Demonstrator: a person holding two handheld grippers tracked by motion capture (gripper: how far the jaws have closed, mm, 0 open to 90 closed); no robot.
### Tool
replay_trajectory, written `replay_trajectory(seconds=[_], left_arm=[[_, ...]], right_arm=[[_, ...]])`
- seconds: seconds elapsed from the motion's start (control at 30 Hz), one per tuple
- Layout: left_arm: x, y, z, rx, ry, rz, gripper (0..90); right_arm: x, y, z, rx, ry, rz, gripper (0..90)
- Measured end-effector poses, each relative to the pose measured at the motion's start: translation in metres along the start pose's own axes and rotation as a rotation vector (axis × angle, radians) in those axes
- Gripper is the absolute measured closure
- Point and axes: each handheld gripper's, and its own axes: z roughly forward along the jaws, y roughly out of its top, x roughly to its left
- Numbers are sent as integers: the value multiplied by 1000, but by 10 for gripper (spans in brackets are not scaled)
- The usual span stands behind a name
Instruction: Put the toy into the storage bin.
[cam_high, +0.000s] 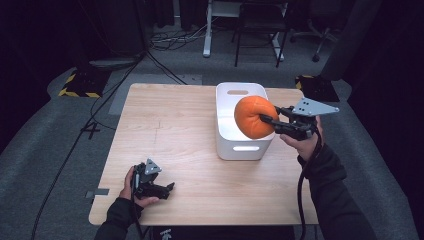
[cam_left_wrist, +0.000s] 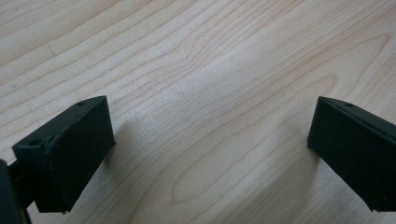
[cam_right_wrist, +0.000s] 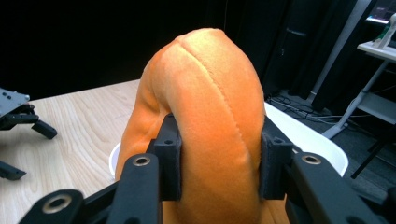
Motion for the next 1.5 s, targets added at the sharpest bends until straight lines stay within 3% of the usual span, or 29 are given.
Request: replay_trajectory(seconds=[0.93,1.27,1.5], left_arm=[[0,0,0,-2,2,0,6],[0,0,0,-2,4,1,6],[0,0,0,-2,3,1,6]], right_arm=[[-3,-22,22,67,-4,17,592],[-3,-34,33,133,11,-1,577],[-3,-42,41,214,31,-18,547]])
